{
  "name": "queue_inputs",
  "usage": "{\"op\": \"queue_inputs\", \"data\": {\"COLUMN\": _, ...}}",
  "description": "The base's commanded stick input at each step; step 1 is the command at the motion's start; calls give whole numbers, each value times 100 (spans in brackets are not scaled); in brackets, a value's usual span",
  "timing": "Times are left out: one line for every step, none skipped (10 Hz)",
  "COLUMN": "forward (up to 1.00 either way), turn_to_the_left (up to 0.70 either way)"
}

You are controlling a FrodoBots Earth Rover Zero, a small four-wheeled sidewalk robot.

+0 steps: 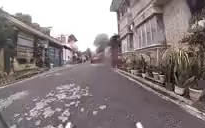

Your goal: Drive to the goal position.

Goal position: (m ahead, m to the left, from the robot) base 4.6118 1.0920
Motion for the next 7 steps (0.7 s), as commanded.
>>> {"op": "queue_inputs", "data": {"forward": 70, "turn_to_the_left": 1}}
{"op": "queue_inputs", "data": {"forward": 70, "turn_to_the_left": 1}}
{"op": "queue_inputs", "data": {"forward": 70, "turn_to_the_left": 1}}
{"op": "queue_inputs", "data": {"forward": 70, "turn_to_the_left": 1}}
{"op": "queue_inputs", "data": {"forward": 70, "turn_to_the_left": 1}}
{"op": "queue_inputs", "data": {"forward": 70, "turn_to_the_left": 1}}
{"op": "queue_inputs", "data": {"forward": 70, "turn_to_the_left": 1}}
